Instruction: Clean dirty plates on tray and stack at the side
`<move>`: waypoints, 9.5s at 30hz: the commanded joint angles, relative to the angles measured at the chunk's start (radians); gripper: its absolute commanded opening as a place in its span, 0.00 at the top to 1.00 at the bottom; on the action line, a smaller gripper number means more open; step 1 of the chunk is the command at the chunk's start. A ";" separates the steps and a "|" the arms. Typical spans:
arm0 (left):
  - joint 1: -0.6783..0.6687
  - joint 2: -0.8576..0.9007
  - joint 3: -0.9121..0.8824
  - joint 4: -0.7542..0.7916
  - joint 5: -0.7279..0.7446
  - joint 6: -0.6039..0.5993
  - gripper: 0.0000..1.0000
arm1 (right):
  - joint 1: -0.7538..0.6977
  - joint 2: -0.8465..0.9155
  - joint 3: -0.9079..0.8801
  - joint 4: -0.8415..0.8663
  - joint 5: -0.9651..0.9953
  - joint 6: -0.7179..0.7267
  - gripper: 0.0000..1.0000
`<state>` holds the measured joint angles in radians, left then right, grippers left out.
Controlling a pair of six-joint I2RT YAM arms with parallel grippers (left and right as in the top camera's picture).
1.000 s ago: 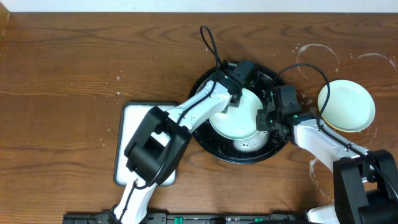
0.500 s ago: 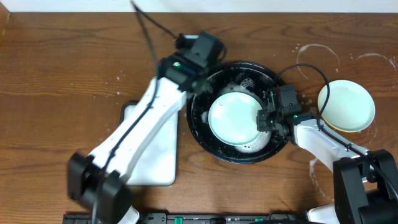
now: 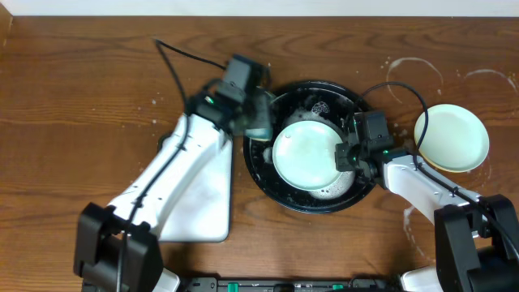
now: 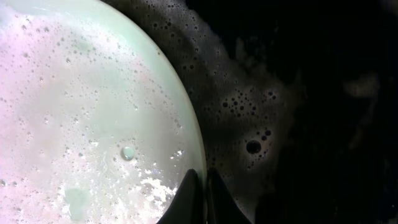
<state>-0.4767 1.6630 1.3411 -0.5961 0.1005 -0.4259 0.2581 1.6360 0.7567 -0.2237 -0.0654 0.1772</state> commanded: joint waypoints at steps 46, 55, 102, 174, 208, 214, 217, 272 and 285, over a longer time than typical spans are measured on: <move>-0.052 -0.039 -0.137 0.350 -0.120 0.376 0.92 | -0.002 0.017 -0.011 -0.031 0.031 -0.015 0.99; 0.049 -0.171 -0.139 -0.190 -0.182 0.180 0.92 | -0.002 -0.011 0.039 -0.092 0.031 -0.060 0.99; 0.313 -0.167 -0.369 -0.206 -0.109 -0.006 0.20 | 0.595 -0.258 0.328 -0.311 1.251 -0.437 0.99; 0.313 -0.167 -0.369 -0.206 -0.109 -0.006 0.19 | 0.558 -0.255 0.328 -0.319 1.165 -0.312 0.99; 0.313 -0.167 -0.369 -0.206 -0.109 -0.006 0.19 | -0.401 -0.315 0.325 -0.526 0.038 0.418 0.99; 0.313 -0.167 -0.369 -0.206 -0.109 -0.006 0.19 | -0.631 -0.315 0.279 -0.529 0.027 0.425 0.99; 0.313 -0.167 -0.369 -0.206 -0.109 -0.006 0.19 | -0.696 -0.315 0.240 -0.516 0.029 0.425 0.99; 0.313 -0.167 -0.369 -0.206 -0.109 -0.006 0.19 | 0.050 -0.698 -0.023 -0.112 -0.328 -0.018 0.01; 0.313 -0.167 -0.369 -0.206 -0.109 -0.006 0.19 | -0.018 -0.751 -0.023 -0.270 -0.267 -0.069 0.01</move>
<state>-0.1673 1.5017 0.9821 -0.8028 -0.0029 -0.4297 0.2775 0.9352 0.7353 -0.4976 -0.3603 0.1486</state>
